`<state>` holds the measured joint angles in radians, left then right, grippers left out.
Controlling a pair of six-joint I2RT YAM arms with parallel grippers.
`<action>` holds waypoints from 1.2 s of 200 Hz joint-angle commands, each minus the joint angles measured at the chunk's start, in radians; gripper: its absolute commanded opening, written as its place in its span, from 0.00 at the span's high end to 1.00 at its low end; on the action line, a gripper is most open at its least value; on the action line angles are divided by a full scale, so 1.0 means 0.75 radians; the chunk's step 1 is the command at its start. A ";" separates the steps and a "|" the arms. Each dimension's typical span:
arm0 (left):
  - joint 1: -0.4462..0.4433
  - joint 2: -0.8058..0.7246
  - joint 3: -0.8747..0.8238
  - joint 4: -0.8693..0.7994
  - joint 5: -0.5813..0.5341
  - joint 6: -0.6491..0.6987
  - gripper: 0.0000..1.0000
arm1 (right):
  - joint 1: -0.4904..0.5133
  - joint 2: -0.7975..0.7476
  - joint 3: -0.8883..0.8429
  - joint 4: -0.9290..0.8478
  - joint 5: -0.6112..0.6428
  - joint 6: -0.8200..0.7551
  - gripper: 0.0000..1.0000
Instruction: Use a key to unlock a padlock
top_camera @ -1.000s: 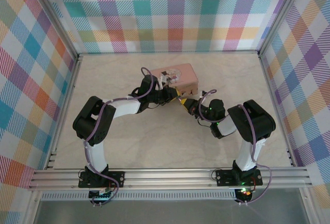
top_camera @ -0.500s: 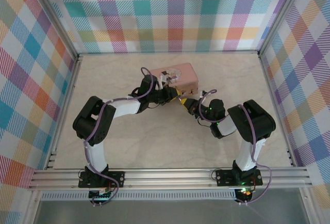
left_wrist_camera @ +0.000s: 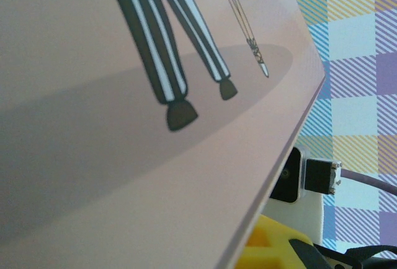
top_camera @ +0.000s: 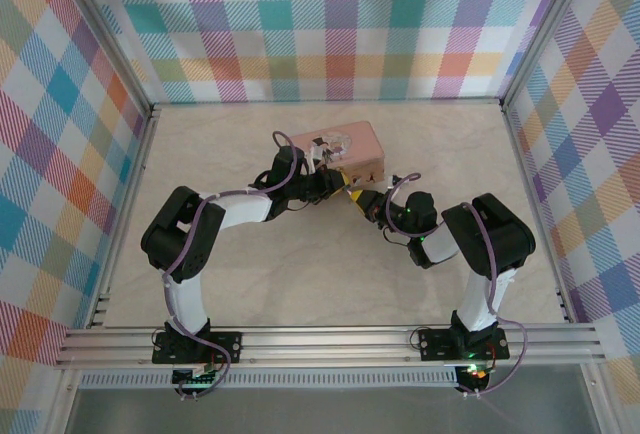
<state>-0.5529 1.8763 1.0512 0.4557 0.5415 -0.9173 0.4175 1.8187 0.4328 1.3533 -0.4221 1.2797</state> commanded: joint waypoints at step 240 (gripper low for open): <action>0.005 -0.033 -0.005 0.234 0.124 -0.113 0.91 | -0.033 0.111 0.150 0.073 -0.014 0.378 1.00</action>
<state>-0.5415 1.8763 1.0473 0.5308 0.5495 -0.9634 0.4042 1.8606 0.5018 1.3800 -0.4423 1.5600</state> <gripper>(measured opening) 0.112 0.066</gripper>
